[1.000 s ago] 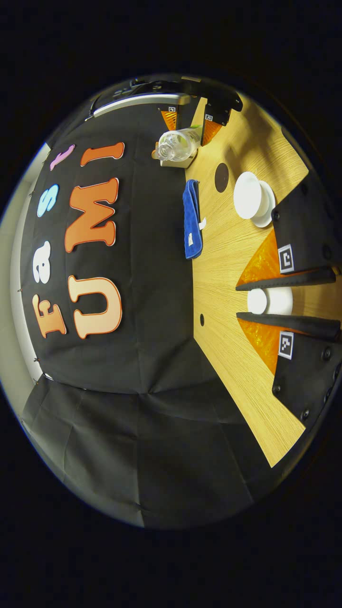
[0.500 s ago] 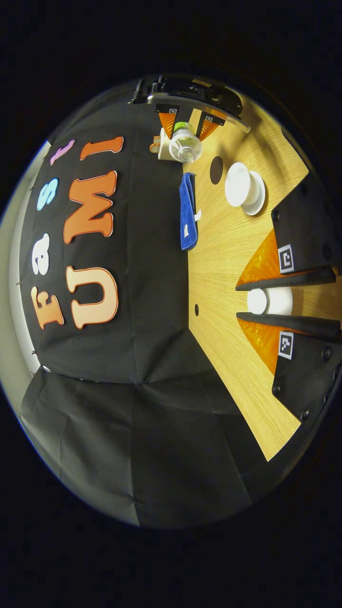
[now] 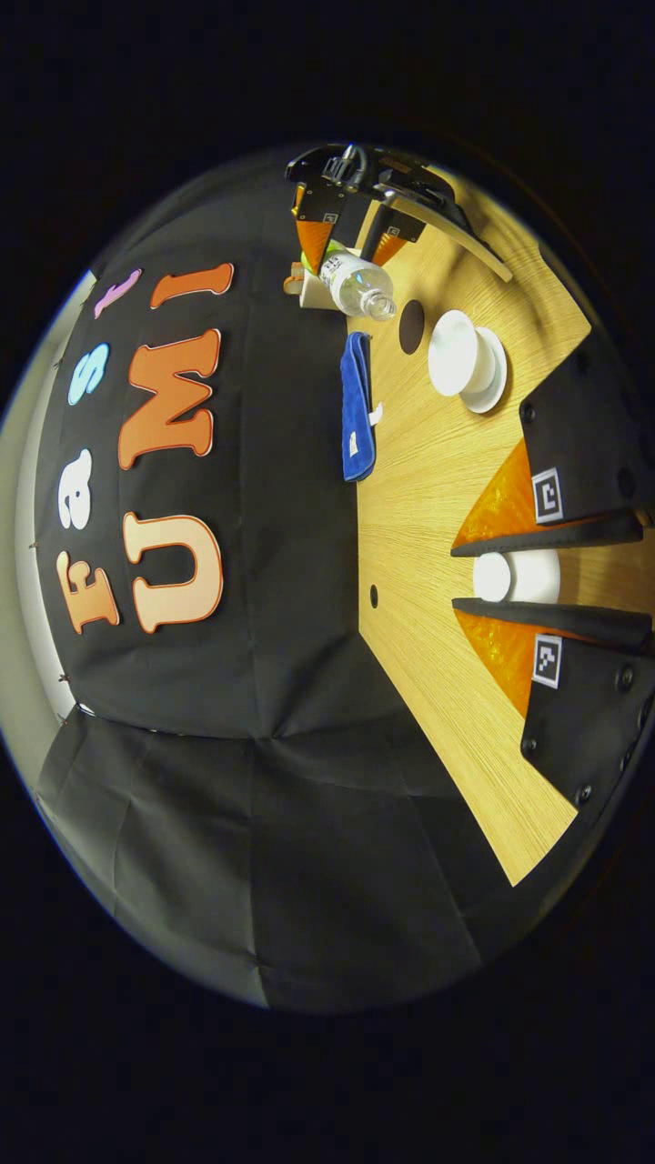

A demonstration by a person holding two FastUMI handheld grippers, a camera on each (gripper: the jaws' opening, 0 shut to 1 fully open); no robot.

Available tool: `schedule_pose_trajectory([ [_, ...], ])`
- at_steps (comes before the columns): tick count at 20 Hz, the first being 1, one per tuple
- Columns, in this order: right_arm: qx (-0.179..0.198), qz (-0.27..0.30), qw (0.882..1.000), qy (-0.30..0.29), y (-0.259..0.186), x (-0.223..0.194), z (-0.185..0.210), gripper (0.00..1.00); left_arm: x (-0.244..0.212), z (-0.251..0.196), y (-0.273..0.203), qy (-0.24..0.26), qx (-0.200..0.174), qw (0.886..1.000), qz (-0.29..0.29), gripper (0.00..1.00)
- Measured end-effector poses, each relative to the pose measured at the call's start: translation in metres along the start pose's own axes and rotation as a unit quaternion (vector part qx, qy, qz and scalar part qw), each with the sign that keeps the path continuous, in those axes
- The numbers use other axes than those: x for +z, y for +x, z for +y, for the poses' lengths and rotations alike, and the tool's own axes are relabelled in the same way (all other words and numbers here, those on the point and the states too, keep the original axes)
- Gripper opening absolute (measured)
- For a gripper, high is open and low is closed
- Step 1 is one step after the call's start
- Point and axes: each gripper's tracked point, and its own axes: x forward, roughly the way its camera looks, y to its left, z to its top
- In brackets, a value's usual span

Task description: Open the teacup lid with one hand, grasp the water bottle and pour water into the teacup with the other hand; after pouring, place the water bottle on the coaster and then close the teacup lid.

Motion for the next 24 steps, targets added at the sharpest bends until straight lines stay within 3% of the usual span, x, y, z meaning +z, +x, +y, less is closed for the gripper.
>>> schedule_pose_trajectory([
  [11, -0.039, -0.015, 0.998, -0.044, 0.013, -0.003, -0.031, 0.66, 0.004, 0.002, -0.002, 0.003, 0.001, 1.0, 0.003, 0.31],
  [12, -0.044, -0.016, 0.998, -0.05, 0.014, -0.004, -0.035, 0.63, 0.004, 0.002, -0.003, 0.003, 0.0, 1.0, 0.003, 0.31],
  [14, -0.05, -0.019, 0.997, -0.057, 0.015, -0.004, -0.042, 0.67, 0.005, 0.002, -0.001, 0.002, 0.0, 1.0, 0.003, 0.31],
  [16, -0.057, -0.021, 0.996, -0.063, 0.017, -0.004, -0.048, 0.63, 0.004, 0.003, -0.003, 0.001, 0.001, 1.0, 0.006, 0.3],
  [24, -0.082, -0.039, 0.991, -0.1, 0.021, -0.001, -0.069, 0.63, 0.008, 0.006, -0.004, -0.001, 0.003, 1.0, 0.006, 0.31],
])
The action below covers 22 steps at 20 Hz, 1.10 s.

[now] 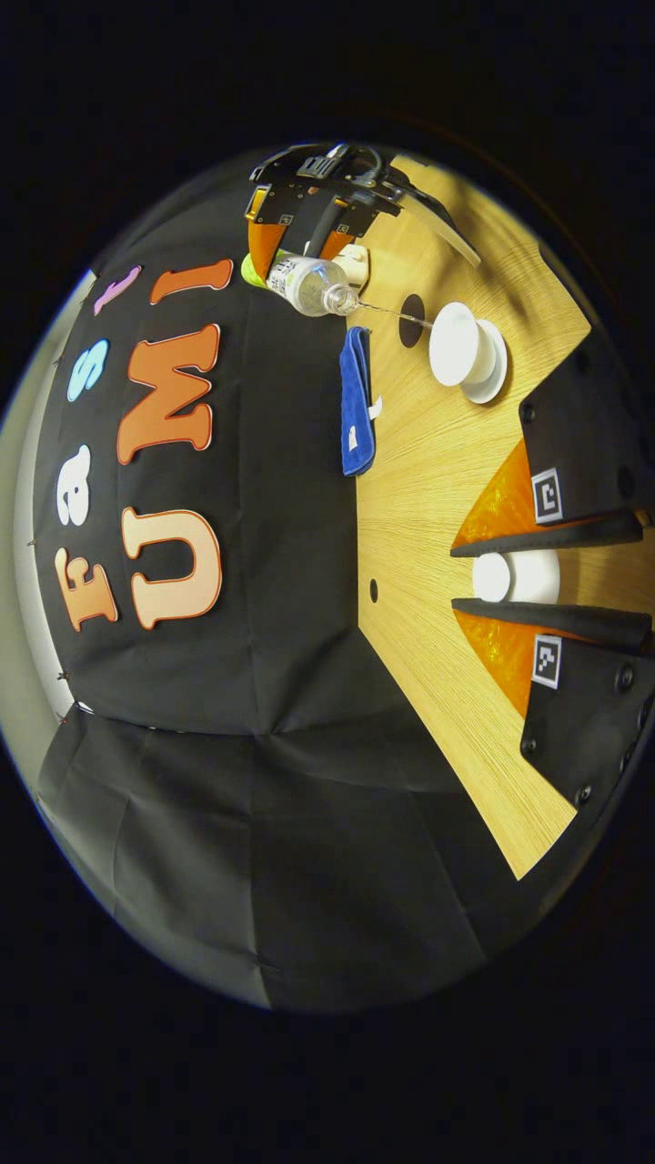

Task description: Open the teacup lid with one hand, grasp the water bottle and pour water into the teacup with the other hand; after pouring, place the water bottle on the coaster and then close the teacup lid.

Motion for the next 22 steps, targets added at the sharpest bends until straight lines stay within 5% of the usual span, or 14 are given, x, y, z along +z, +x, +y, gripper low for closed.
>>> schedule_pose_trajectory([
  [22, -0.023, -0.062, 0.995, -0.071, 0.003, 0.029, -0.011, 0.63, 0.005, 0.005, -0.003, 0.0, 0.005, 1.0, -0.007, 0.31],
])
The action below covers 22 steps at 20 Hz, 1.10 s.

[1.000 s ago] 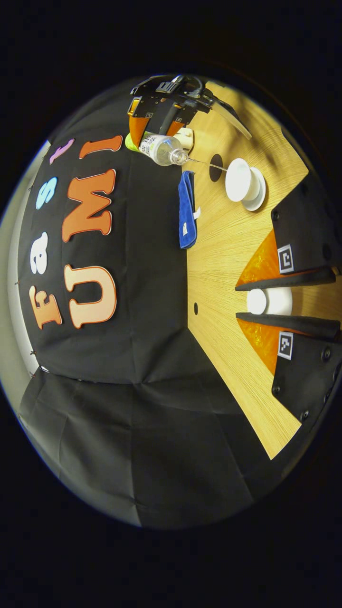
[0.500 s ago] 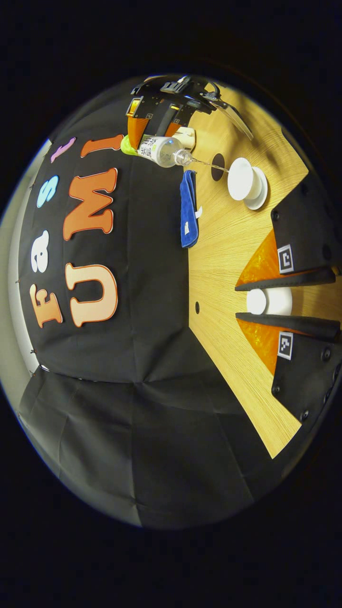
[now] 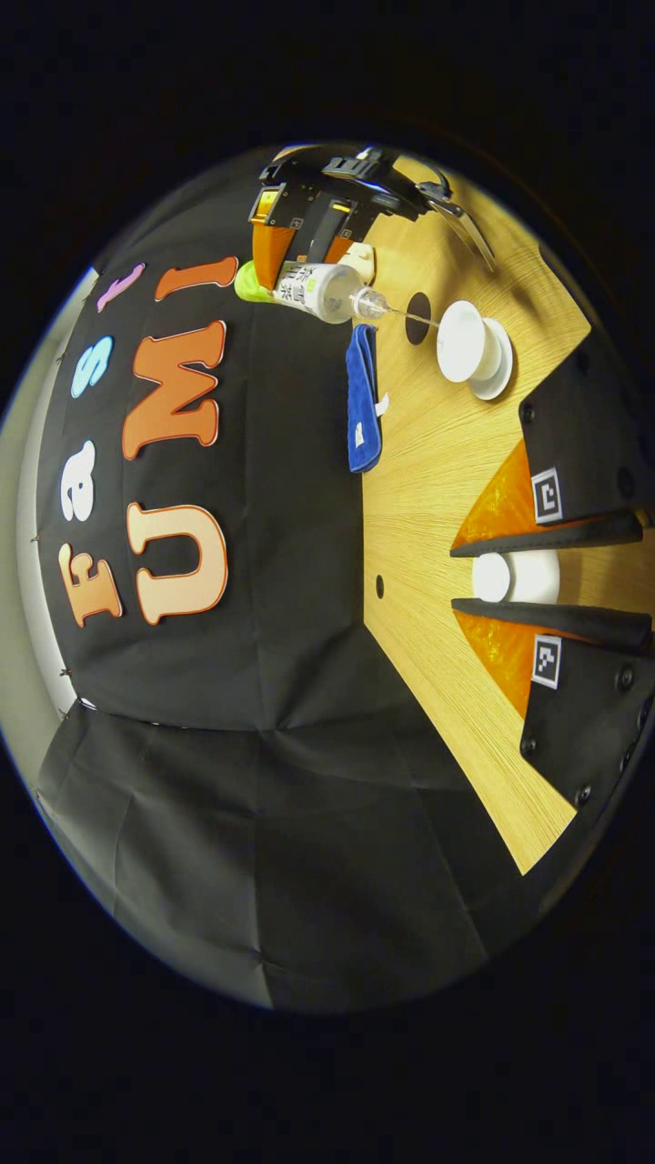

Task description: Open the teacup lid with one hand, grasp the water bottle and pour water into the teacup with the other hand; after pouring, place the water bottle on the coaster and then close the teacup lid.

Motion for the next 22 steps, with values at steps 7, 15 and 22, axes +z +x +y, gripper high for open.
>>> schedule_pose_trajectory([
  [7, 0.027, -0.014, 0.999, 0.03, -0.01, 0.025, 0.027, 0.63, 0.001, -0.008, 0.0, 0.002, -0.008, 1.0, -0.001, 0.3],
  [15, 0.123, 0.016, 0.96, 0.251, -0.017, 0.026, 0.067, 0.64, 0.009, -0.021, 0.0, 0.002, -0.025, 1.0, -0.011, 0.31],
  [22, 0.102, 0.089, 0.857, 0.497, 0.002, -0.005, 0.058, 0.64, 0.024, -0.037, -0.004, 0.009, -0.049, 0.998, -0.033, 0.31],
])
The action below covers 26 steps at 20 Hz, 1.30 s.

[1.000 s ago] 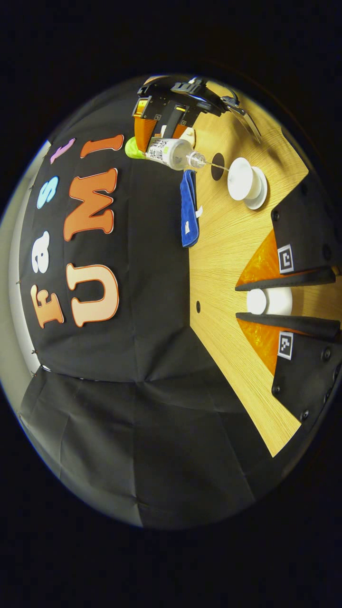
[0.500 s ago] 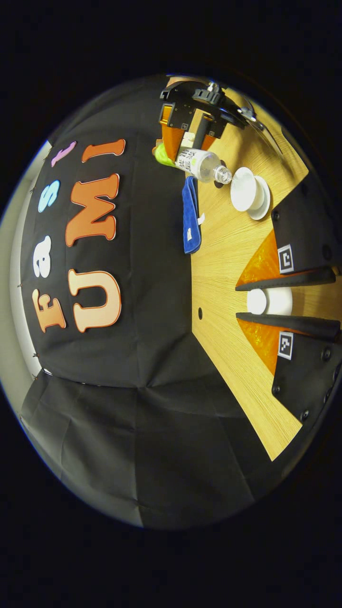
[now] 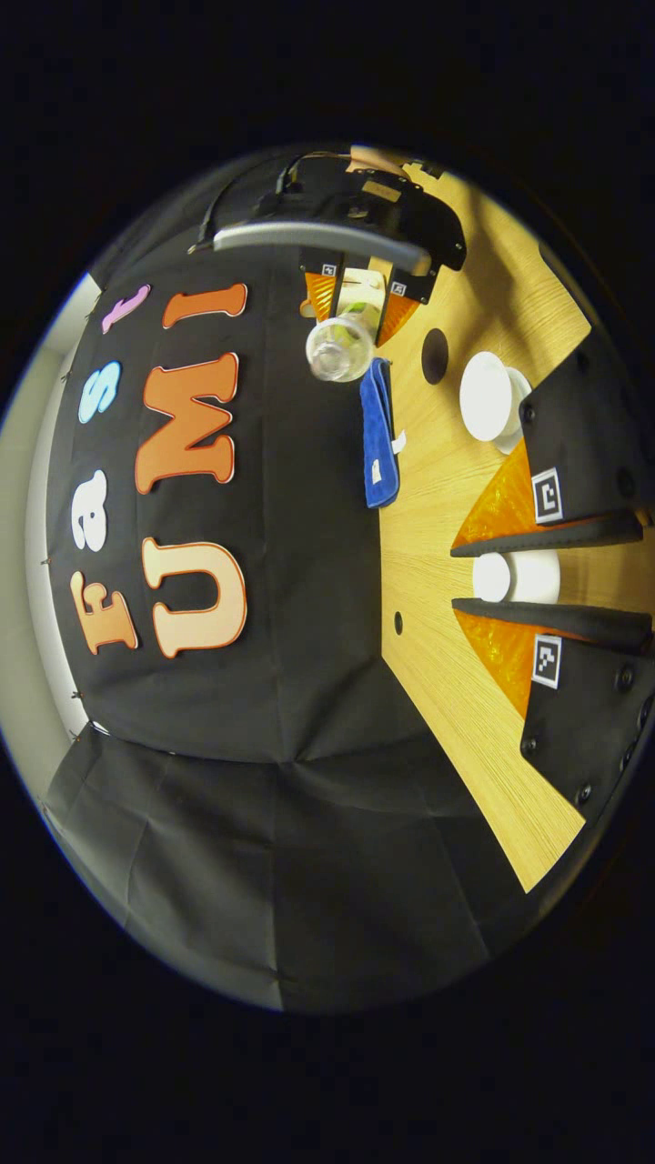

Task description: Open the teacup lid with one hand, grasp the water bottle and pour water into the teacup with the other hand; after pouring, place the water bottle on the coaster and then close the teacup lid.

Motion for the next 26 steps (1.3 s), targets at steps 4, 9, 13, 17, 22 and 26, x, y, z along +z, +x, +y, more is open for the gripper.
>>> schedule_pose_trajectory([
  [4, 0.01, 0.03, 0.991, 0.129, 0.015, -0.017, -0.013, 0.64, 0.011, -0.017, 0.007, -0.001, -0.014, 1.0, -0.01, 0.3],
  [9, 0.045, 0.061, 0.951, 0.301, 0.032, -0.042, -0.008, 0.64, 0.014, -0.029, 0.008, 0.001, -0.024, 1.0, -0.012, 0.3],
  [13, 0.07, 0.087, 0.912, 0.395, 0.038, -0.055, 0.005, 0.64, 0.016, -0.032, 0.008, -0.002, -0.025, 1.0, -0.015, 0.3],
  [17, 0.096, 0.115, 0.875, 0.461, 0.042, -0.067, 0.022, 0.64, 0.01, -0.037, 0.011, -0.006, -0.029, 1.0, -0.008, 0.3],
  [22, 0.112, 0.148, 0.853, 0.488, 0.044, -0.078, 0.042, 0.64, 0.005, -0.04, 0.015, -0.008, -0.029, 1.0, -0.001, 0.3],
  [26, 0.113, 0.153, 0.841, 0.507, 0.043, -0.09, 0.052, 0.64, 0.001, -0.048, 0.021, -0.013, -0.035, 0.999, 0.005, 0.31],
])
